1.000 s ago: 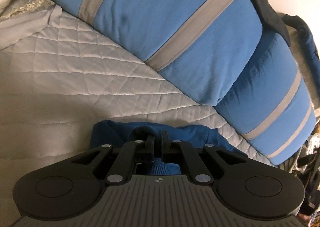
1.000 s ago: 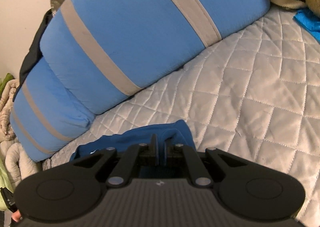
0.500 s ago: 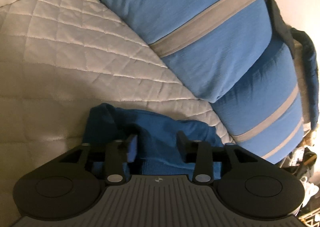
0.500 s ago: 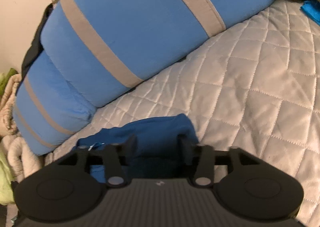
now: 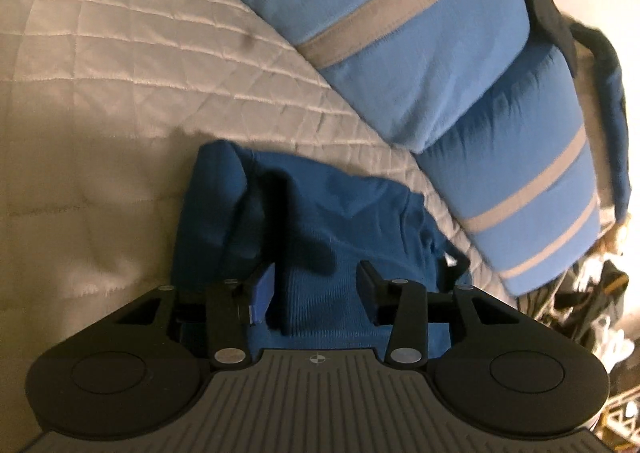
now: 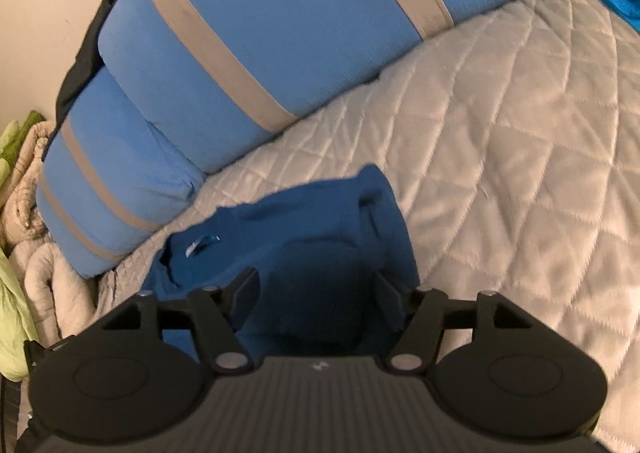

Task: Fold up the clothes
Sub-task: 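Lay the hem over the collar and open both grippers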

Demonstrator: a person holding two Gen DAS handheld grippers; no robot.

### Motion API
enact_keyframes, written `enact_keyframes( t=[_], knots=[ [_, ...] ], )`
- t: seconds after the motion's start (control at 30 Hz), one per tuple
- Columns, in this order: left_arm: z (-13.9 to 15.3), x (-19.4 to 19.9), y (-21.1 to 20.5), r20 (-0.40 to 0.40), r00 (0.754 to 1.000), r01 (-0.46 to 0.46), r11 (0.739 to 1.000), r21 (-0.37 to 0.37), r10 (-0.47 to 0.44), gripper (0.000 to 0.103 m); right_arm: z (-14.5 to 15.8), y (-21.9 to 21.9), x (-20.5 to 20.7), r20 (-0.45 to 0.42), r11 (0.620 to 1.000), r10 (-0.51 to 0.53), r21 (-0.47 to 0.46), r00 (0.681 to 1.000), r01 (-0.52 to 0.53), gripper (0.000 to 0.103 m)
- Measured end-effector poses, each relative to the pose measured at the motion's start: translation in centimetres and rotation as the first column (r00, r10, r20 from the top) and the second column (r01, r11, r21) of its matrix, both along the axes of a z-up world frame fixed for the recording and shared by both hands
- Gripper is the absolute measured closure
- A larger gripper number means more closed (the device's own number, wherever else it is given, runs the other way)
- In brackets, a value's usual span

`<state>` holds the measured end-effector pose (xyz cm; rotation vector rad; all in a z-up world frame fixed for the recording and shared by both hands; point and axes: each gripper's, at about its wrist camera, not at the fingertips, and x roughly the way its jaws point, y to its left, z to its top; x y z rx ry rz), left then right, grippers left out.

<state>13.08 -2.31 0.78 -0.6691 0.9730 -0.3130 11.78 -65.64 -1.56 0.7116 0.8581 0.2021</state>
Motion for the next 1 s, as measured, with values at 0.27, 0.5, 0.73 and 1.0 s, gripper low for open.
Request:
enact_keyframes(
  t=[0.27,0.5,0.73,1.0],
  knots=[
    [0.2,-0.5,-0.9,-0.027,0.998,0.049,0.998,0.044,-0.048,0.098,0.1,1.6,-0.1,-0.033,0.996,0.073,-0.057,0.997,-0.075,0.067],
    [1.7,0.3,1.3,0.014,0.996,-0.089,0.983,-0.158,0.092,0.098,1.6,0.3,0.6,0.004,0.998,0.047,0.048,0.999,-0.047,0.092],
    [0.8,3.0,1.4,-0.033,0.971,-0.237,0.932,-0.274,0.237,0.098,2.1,-0.8,3.4,0.016,0.984,-0.057,0.167,0.998,0.054,0.092],
    [-0.8,6.1,1.4,-0.101,0.917,-0.397,0.853,-0.339,0.387,0.096,1.9,-0.7,7.2,0.05,0.97,-0.156,0.195,0.987,0.143,0.09]
  ],
)
